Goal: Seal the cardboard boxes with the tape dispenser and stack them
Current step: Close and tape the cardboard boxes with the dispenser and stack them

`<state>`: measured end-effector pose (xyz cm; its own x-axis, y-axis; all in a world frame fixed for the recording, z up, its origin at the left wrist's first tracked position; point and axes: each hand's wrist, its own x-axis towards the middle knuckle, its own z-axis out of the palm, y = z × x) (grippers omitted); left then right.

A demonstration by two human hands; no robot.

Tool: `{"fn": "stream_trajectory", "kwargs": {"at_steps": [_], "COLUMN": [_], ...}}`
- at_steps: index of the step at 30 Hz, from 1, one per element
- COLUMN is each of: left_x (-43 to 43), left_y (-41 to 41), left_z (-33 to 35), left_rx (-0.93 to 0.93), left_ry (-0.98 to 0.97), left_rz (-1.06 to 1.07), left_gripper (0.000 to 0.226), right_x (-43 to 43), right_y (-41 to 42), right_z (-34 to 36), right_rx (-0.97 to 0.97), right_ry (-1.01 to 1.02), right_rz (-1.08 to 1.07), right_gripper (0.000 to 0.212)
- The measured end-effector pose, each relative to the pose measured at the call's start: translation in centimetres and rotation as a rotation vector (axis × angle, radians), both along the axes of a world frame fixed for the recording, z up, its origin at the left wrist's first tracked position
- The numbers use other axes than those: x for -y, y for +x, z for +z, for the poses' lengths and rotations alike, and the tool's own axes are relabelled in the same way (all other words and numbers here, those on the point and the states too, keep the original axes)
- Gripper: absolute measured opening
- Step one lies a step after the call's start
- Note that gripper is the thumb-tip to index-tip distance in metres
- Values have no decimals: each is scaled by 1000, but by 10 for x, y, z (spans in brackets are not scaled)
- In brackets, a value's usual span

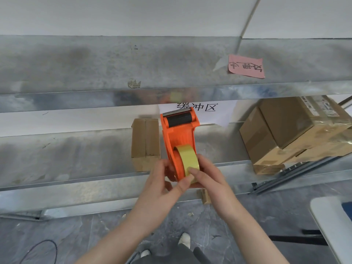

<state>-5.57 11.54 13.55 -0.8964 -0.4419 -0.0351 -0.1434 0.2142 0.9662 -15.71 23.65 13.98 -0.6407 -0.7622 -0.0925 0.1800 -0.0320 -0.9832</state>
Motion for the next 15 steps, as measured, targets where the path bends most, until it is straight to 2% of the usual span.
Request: {"fn": "stream_trajectory", "kwargs": {"at_steps": [2, 6, 15], "left_x": [-5, -5, -12], "left_y": [-3, -7, -6], "left_z": [5, 12, 19], "left_rx": [-16, -96, -186], "left_ry": [-9, -157, -163], "left_rz": [-27, -47, -68], "left_gripper": [39, 31, 22], "right_x": [1, -1, -2], "right_y": [4, 6, 10], "right_z": [2, 6, 15], "right_rx": [-13, -95, -102], "right_ry": [-42, -83, -105], "right_rz": [-32, -11, -15], "right_gripper": [20, 16, 15]}}
